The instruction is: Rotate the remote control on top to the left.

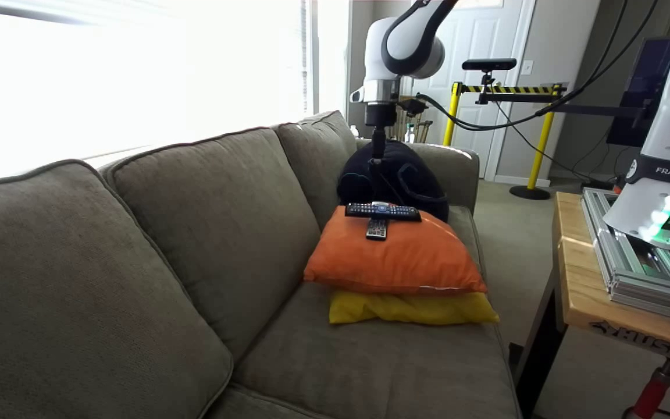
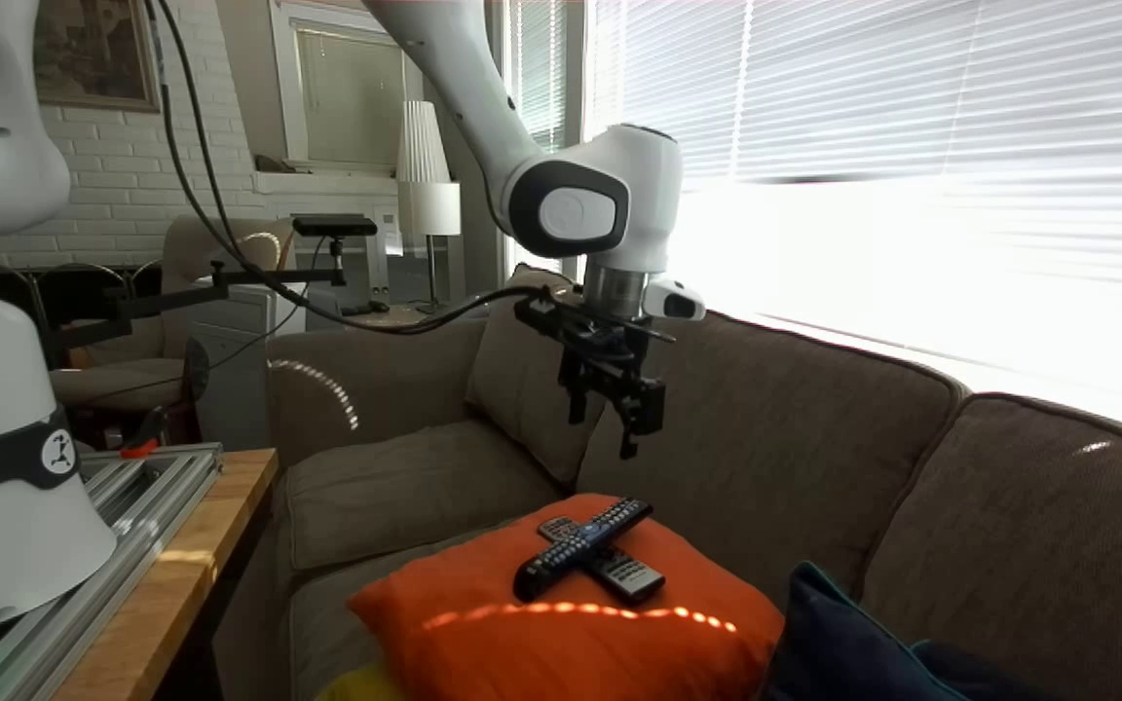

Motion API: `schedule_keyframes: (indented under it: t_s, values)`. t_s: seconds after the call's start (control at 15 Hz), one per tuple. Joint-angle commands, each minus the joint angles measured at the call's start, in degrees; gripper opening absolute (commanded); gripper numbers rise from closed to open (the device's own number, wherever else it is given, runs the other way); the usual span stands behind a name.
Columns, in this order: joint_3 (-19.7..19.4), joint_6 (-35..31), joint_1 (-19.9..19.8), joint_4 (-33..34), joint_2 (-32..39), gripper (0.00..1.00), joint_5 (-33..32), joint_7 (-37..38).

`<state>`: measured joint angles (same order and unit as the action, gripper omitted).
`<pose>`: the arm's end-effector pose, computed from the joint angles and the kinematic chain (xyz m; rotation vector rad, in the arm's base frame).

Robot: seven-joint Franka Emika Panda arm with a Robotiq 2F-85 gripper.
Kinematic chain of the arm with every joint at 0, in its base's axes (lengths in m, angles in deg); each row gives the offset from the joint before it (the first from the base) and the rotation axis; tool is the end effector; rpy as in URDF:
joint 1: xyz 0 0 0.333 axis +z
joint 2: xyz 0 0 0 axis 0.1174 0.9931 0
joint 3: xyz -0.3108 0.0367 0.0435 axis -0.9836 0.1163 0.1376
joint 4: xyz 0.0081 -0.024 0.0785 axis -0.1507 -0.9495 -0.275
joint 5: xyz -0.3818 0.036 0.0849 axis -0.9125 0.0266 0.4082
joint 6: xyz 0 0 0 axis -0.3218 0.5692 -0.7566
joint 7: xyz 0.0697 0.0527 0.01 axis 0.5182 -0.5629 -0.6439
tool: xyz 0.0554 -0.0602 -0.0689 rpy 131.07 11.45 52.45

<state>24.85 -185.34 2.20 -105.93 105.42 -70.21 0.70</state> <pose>0.5662 0.0414 0.2099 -2.9786 -0.6260 0.0285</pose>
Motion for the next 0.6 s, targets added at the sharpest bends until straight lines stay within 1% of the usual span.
schedule_keyframes:
  t_s: [0.0, 0.13, 0.53]
  values:
    - [-0.8, 0.2, 1.3, -4.3, -7.1, 1.0, -0.3, 2.4]
    - [-2.8, 1.8, 3.3, -5.1, -9.8, 1.0, -2.9, 7.5]
    - [-3.9, 11.0, 4.6, -5.4, -15.7, 1.0, -2.9, 11.3]
